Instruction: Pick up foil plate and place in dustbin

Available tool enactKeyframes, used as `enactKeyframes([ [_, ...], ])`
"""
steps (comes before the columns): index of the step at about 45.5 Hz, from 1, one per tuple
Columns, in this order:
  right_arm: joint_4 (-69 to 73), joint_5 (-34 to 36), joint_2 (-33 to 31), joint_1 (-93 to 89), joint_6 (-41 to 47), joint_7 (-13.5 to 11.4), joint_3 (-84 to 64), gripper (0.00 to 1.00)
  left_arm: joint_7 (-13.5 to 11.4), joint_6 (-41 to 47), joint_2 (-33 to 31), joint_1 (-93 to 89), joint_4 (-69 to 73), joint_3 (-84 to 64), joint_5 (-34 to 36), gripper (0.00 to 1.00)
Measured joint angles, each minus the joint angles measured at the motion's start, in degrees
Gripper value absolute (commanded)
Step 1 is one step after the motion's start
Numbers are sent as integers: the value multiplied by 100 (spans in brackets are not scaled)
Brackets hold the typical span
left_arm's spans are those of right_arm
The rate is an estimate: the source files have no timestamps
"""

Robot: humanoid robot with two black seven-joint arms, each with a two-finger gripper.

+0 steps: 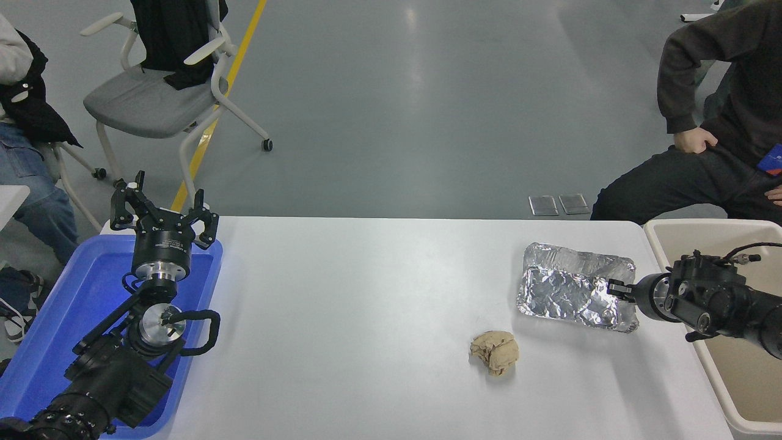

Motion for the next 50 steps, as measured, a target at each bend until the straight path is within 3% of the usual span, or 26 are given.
enactKeyframes([
  [12,1073,-93,-633,976,-3,-57,-207,0,0,0,0,-1,0,0,3,99],
  [27,3337,-212,-1803,3702,265,-95,-1651,0,0,0,0,0,0,0,3,99],
  [38,4872,-165,-1795,5990,602,-100,-2964,0,1,0,0,1,0,0,6,99],
  [50,5562,-115,-1488,7343,954,-98,-3699,0,8,0,0,0,-1,0,8,99],
])
